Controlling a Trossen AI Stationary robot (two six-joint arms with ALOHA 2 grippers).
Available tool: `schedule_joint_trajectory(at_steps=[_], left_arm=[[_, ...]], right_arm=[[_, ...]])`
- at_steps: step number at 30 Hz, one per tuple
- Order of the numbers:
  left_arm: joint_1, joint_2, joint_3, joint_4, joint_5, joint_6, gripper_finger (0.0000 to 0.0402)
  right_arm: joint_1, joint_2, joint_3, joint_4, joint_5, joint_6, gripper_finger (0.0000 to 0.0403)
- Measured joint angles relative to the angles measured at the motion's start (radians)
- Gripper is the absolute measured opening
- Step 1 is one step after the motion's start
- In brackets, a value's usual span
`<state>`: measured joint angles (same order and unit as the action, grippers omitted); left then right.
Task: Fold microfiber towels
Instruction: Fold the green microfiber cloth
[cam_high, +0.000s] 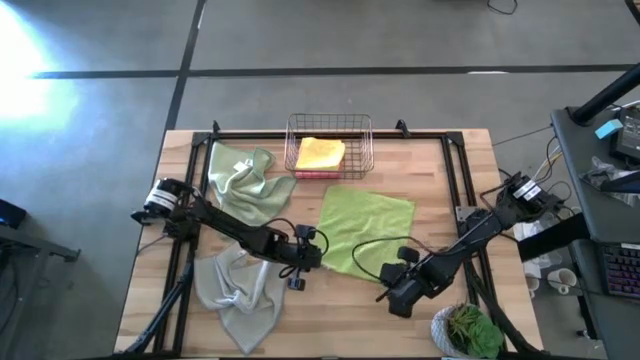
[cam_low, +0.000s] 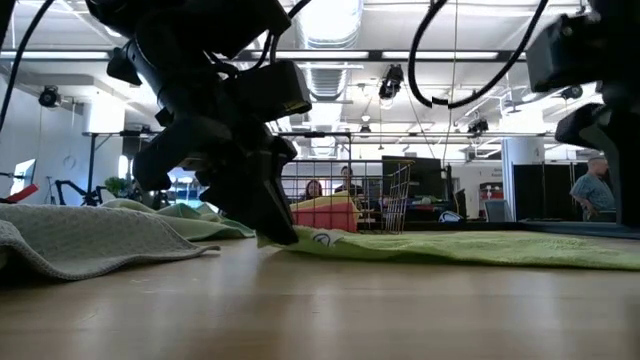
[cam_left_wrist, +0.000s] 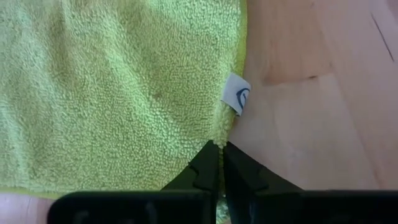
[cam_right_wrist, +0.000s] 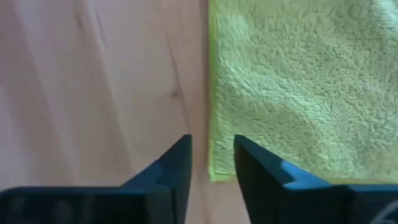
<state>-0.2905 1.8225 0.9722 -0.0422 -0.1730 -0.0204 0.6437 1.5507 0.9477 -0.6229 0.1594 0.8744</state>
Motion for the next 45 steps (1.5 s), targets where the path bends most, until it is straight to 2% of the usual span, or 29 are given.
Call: schedule_joint_trajectory(at_steps=[6,13,18,25,31,38,41,45], left_arm=[[0.000,-0.002,0.001,-0.003,-0.001,0.000,0.0000],[0.000,-0.002,0.002,-0.011,-0.001,0.000,0.0000],[0.000,-0.003,0.002,-0.013,0.032,0.001,0.0000],[0.000,-0.003,0.002,-0.013,0.050,0.001,0.0000],[0.000,-0.003,0.002,-0.017,0.053,0.001,0.0000],[0.000,-0.042,0.026,-0.177,0.088,0.001,0.0000],[-0.001,-0.084,0.055,-0.264,0.098,0.007,0.0000],[-0.002,-0.160,0.103,-0.392,0.187,0.059,0.0000]], right_arm=[[0.000,0.075,-0.001,-0.001,-0.001,-0.056,0.0156],[0.000,0.136,0.004,-0.008,-0.005,0.005,0.0167],[-0.015,0.162,0.005,-0.039,-0.012,0.045,0.0138],[-0.068,0.163,-0.002,-0.026,-0.079,0.033,0.0095],[-0.094,0.164,-0.007,-0.033,-0.087,0.038,0.0017],[-0.084,0.142,0.039,-0.051,-0.110,0.109,0.0009],[-0.065,0.139,0.100,-0.082,-0.112,0.144,0.0008],[-0.030,0.121,0.228,-0.122,-0.127,0.173,0.0008]])
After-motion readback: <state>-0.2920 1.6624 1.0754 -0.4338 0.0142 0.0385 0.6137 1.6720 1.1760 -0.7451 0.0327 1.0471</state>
